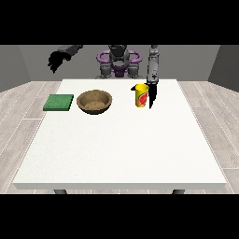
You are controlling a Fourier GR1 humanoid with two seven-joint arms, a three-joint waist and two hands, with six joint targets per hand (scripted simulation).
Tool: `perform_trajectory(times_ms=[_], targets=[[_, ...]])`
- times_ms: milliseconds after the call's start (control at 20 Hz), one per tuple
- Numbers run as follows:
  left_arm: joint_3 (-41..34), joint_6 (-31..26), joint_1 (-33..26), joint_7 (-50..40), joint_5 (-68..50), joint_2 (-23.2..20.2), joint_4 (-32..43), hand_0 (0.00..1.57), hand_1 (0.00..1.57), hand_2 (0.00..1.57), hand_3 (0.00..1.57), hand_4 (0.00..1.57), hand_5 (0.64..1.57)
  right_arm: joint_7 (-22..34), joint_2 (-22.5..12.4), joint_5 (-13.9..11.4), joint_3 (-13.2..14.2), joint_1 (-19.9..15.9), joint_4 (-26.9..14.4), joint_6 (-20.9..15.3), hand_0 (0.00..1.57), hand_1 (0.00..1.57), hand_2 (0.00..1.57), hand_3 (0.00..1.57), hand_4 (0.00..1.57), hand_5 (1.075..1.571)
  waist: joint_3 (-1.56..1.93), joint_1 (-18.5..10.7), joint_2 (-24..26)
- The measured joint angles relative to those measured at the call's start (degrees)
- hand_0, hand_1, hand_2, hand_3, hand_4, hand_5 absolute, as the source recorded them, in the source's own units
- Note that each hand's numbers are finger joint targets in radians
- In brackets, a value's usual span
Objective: Pick the cup and pour the ball into the bowl, then pick the bowl and place it on the pad
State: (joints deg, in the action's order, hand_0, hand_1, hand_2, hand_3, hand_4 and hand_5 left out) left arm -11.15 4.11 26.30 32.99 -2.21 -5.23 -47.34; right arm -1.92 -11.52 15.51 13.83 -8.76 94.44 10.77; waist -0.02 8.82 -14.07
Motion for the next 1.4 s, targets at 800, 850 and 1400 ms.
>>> perform_trajectory(times_ms=[800, 850, 1400], targets=[[3.8, 17.8, 6.0, -1.6, 11.5, -1.0, 9.0, 1.29, 1.29, 1.57, 1.57, 1.41, 1.467, 6.0, -8.0, 8.1, 6.7, -2.1, -5.2, 5.7, 0.0, 0.0, 0.0, 0.31, 0.63, 1.563, 0.15, 2.3, 5.3], [5.3, 19.5, 6.7, -3.1, 13.5, -0.7, 8.9, 1.3, 1.3, 1.57, 1.57, 1.4, 1.488, 6.0, -8.3, 8.2, 7.2, -2.5, -6.6, 5.7, 0.0, 0.0, 0.0, 0.28, 0.64, 1.564, 0.16, 1.8, 6.0], [25.5, 33.6, 16.5, -29.2, 44.0, -1.7, 17.5, 1.36, 1.36, 1.57, 1.57, 1.47, 1.531, 5.0, -8.4, 6.8, 6.9, -2.2, -16.5, 7.6, 0.0, 0.0, 0.0, 0.07, 0.69, 1.559, 0.4, 1.0, 14.1]])
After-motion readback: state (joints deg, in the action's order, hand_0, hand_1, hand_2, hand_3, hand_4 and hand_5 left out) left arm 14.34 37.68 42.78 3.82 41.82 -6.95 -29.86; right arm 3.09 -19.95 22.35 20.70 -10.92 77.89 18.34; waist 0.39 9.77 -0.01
